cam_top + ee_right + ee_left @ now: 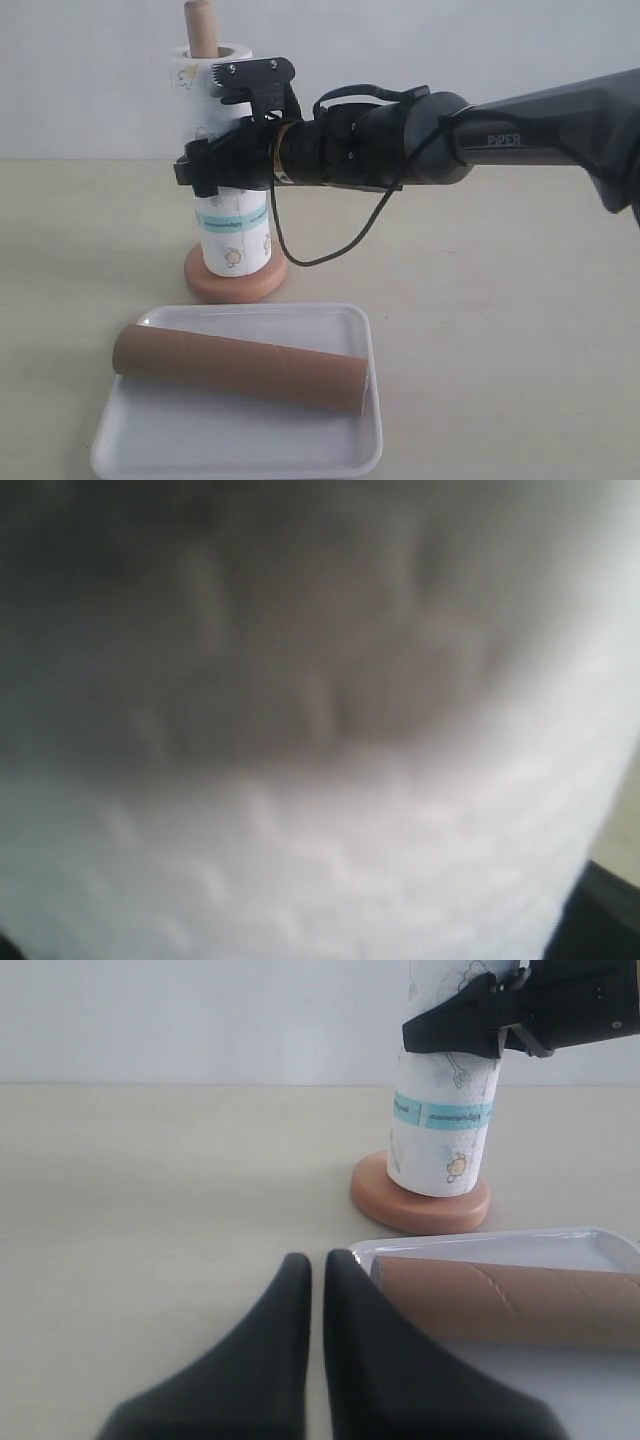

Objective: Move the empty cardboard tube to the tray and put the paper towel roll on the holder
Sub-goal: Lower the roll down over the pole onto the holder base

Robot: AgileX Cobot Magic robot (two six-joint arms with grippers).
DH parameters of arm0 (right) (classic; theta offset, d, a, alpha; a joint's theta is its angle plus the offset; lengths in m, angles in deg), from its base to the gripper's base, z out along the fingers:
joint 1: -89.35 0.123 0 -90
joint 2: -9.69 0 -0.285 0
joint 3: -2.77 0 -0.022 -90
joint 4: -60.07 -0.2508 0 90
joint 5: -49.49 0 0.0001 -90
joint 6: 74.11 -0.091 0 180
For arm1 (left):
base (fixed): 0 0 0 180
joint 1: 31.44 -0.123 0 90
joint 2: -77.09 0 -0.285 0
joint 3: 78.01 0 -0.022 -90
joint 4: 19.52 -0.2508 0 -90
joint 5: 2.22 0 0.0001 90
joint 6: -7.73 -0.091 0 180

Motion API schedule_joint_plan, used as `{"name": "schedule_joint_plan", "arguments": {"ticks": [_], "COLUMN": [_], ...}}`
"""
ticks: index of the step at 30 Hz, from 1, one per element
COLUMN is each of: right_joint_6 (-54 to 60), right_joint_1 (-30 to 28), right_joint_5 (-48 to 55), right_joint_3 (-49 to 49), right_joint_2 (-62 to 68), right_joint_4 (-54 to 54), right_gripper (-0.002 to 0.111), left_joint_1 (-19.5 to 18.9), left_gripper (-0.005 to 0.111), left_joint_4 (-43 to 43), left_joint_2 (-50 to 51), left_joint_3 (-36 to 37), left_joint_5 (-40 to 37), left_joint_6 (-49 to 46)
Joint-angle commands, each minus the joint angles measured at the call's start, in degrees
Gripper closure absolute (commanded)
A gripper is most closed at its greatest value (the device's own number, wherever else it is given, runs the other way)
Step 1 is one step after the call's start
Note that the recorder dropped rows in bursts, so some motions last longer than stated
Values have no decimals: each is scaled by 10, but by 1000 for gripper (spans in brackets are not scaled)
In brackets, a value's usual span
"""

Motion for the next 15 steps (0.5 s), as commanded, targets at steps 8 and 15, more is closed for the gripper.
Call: {"name": "schedule_joint_plan", "arguments": {"ticks": [8,15], "right_joint_6": [-22,-23], "right_joint_1": [-5,-5], "right_joint_5": [-2,-2], "right_joint_3": [-2,-2], "right_joint_2": [-8,-8], "right_joint_4": [-5,-5], "right_gripper": [30,3], "left_joint_1": [2,2], "left_gripper": [103,103], "left_joint_4": [4,4], "left_joint_2": [-1,-1], "left_joint_3": [2,2], "left_joint_5": [0,0], "left_joint_6": [-1,-1]}}
